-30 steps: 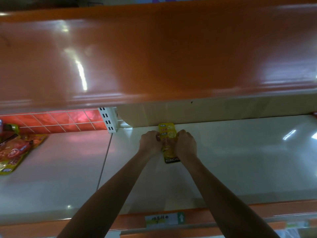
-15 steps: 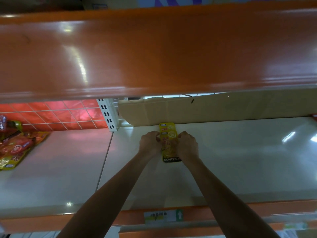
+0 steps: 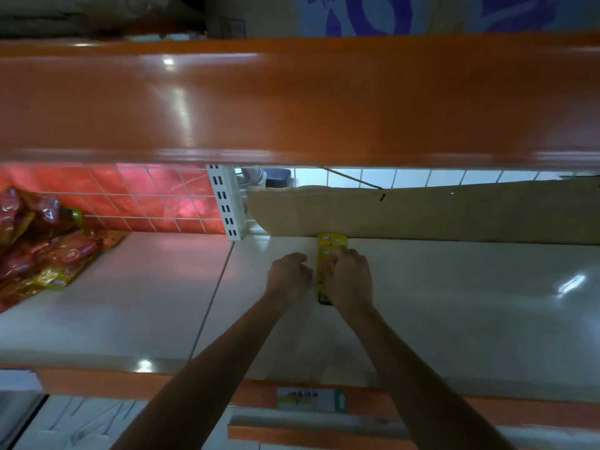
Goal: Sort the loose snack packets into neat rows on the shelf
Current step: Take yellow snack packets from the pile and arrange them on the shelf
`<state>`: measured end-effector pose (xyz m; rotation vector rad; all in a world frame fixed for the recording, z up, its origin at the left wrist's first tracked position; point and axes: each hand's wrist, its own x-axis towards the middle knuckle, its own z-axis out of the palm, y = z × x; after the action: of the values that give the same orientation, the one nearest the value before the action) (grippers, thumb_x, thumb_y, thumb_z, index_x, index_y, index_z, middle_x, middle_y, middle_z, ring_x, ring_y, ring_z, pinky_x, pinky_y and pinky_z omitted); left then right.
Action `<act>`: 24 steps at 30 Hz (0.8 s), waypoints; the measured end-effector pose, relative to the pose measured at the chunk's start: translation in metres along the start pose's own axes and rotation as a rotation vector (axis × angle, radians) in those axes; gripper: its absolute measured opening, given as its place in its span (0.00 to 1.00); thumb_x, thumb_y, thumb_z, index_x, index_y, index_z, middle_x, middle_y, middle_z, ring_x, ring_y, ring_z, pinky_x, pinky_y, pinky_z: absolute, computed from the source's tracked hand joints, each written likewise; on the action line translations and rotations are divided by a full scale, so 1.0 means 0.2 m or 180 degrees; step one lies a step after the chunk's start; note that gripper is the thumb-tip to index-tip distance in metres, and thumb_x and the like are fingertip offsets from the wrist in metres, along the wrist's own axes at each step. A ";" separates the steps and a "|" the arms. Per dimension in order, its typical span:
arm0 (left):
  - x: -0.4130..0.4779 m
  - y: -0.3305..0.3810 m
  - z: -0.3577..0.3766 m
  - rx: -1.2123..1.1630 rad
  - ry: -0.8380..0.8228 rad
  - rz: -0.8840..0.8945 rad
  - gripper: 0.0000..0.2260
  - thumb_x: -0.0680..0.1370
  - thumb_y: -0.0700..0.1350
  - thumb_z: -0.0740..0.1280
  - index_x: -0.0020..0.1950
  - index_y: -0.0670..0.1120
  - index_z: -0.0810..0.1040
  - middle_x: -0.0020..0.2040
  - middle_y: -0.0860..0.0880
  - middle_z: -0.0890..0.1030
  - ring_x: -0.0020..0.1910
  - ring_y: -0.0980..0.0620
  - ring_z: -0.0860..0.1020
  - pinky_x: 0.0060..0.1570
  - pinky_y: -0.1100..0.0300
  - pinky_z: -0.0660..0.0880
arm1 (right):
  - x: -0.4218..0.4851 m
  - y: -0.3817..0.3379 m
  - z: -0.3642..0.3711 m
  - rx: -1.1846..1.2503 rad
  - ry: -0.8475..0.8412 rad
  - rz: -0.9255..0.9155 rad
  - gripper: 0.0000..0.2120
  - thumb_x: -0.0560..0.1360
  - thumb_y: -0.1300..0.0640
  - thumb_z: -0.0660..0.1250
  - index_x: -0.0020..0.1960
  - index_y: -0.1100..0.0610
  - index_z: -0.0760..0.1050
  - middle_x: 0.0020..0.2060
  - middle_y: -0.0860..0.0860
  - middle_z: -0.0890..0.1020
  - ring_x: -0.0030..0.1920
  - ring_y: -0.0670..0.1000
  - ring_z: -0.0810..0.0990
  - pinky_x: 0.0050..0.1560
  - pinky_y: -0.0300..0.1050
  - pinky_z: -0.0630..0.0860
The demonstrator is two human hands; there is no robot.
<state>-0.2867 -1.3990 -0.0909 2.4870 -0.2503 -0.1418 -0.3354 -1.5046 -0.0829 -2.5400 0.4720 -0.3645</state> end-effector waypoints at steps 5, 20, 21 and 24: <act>-0.08 -0.09 -0.06 0.0147 0.0250 0.0064 0.16 0.79 0.44 0.62 0.66 0.46 0.75 0.61 0.45 0.80 0.60 0.46 0.77 0.61 0.56 0.72 | -0.04 -0.11 0.07 0.0288 -0.0259 -0.0456 0.13 0.76 0.56 0.64 0.59 0.58 0.76 0.55 0.56 0.80 0.59 0.57 0.75 0.55 0.47 0.70; -0.18 -0.93 -0.66 0.1281 0.1193 -0.0086 0.19 0.79 0.47 0.63 0.71 0.49 0.70 0.71 0.47 0.71 0.70 0.46 0.67 0.65 0.52 0.68 | -0.18 -0.98 0.60 0.0353 -0.0966 -0.1194 0.18 0.78 0.53 0.64 0.67 0.54 0.72 0.66 0.50 0.75 0.66 0.52 0.71 0.67 0.45 0.67; -0.18 -1.00 -0.72 0.1312 0.1215 -0.0142 0.20 0.79 0.47 0.63 0.71 0.48 0.69 0.71 0.47 0.70 0.70 0.46 0.66 0.65 0.51 0.68 | -0.19 -1.06 0.65 0.0375 -0.0984 -0.1246 0.18 0.78 0.53 0.64 0.67 0.54 0.71 0.67 0.50 0.74 0.66 0.51 0.71 0.67 0.44 0.66; -0.17 -1.23 -0.90 0.1533 0.1263 -0.0329 0.21 0.77 0.45 0.65 0.70 0.46 0.69 0.70 0.43 0.70 0.69 0.42 0.66 0.62 0.49 0.69 | -0.19 -1.27 0.81 0.0365 -0.1109 -0.1414 0.19 0.79 0.54 0.62 0.69 0.54 0.69 0.68 0.51 0.72 0.68 0.52 0.69 0.67 0.43 0.65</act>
<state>-0.2542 -1.0938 -0.0934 2.9312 0.0184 0.4147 -0.2488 -1.2135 -0.0848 -2.5067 -0.2414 -0.0936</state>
